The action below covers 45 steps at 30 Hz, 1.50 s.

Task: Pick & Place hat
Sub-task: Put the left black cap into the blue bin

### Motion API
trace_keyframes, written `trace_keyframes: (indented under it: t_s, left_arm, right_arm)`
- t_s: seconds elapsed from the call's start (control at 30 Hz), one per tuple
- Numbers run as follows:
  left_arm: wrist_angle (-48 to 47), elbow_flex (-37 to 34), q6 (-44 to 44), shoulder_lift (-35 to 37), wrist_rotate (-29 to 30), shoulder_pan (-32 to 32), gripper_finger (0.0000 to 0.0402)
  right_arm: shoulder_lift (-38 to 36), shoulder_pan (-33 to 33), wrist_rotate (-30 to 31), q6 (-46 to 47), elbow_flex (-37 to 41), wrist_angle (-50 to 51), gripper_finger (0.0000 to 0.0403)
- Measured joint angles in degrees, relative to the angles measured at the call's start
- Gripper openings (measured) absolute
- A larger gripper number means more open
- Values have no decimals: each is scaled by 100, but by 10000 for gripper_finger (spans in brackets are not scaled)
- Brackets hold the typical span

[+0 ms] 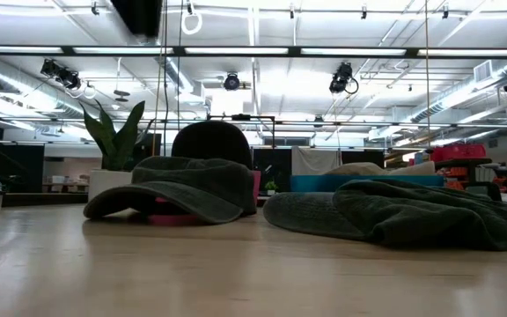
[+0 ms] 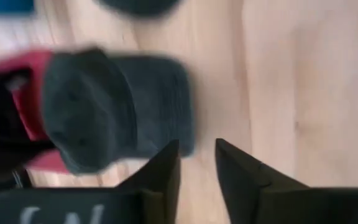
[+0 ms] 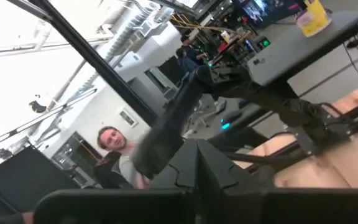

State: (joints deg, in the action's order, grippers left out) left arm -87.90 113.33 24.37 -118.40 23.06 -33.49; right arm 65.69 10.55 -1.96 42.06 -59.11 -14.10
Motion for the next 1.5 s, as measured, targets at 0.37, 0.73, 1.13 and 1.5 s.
trace_keyframes:
  t_s: [0.37, 0.73, 1.13, 1.5]
  left_arm:
    - [946, -2210, 842, 8, -452, -120, 268]
    - [1973, -2639, 1017, 19, 645, -381, 335]
    - [2423, -3085, 1841, 23, 689, -570, 337]
    - [2477, -3085, 2147, 23, 1010, -898, 337]
  right_arm:
    - [26, 0, 107, 235, 0, 185, 6]
    - [26, 0, 109, 294, 0, 329, 6]
    - [26, 0, 109, 226, 0, 523, 6]
    - [26, 0, 107, 1, 0, 576, 6]
